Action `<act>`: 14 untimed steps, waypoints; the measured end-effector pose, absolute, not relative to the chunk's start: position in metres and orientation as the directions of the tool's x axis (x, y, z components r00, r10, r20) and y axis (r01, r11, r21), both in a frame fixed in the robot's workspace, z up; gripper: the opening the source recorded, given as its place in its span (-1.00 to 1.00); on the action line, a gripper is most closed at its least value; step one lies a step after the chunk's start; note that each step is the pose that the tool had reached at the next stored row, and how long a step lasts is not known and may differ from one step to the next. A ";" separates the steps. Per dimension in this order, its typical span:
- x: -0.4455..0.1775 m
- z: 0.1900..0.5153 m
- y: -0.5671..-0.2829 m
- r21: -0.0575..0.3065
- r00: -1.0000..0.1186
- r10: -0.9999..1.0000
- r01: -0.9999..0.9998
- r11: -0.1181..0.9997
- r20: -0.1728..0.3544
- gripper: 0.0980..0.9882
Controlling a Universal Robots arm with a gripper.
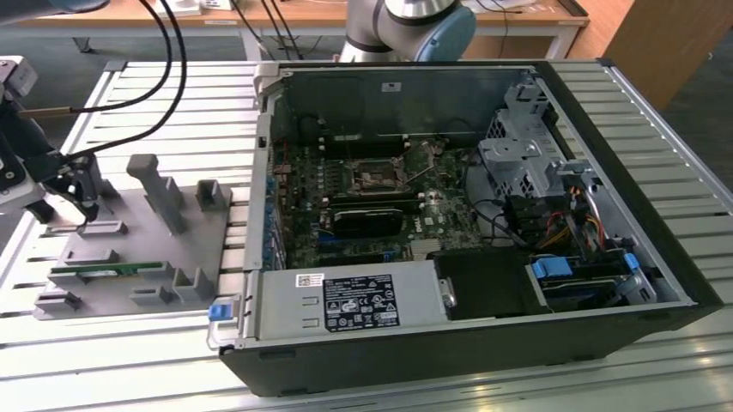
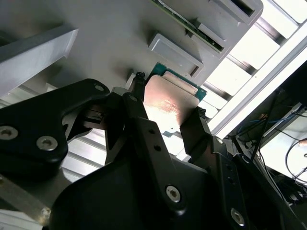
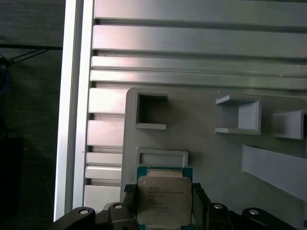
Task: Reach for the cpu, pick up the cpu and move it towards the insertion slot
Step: 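Pick up the cpu and move it towards the insertion slot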
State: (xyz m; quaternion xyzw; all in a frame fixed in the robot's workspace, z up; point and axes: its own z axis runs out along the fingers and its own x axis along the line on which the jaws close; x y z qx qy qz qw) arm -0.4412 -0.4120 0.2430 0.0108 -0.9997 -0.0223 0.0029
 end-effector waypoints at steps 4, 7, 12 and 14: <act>-0.441 0.246 -0.412 0.045 -1.000 -0.022 -0.021 0.999 0.005 0.00; -0.441 0.249 -0.412 0.045 -1.000 -0.022 -0.021 0.999 0.005 0.00; -0.441 0.252 -0.412 0.045 -1.000 -0.022 -0.021 0.999 0.005 0.00; -0.441 0.253 -0.412 0.045 -1.000 -0.022 -0.021 0.999 0.005 0.00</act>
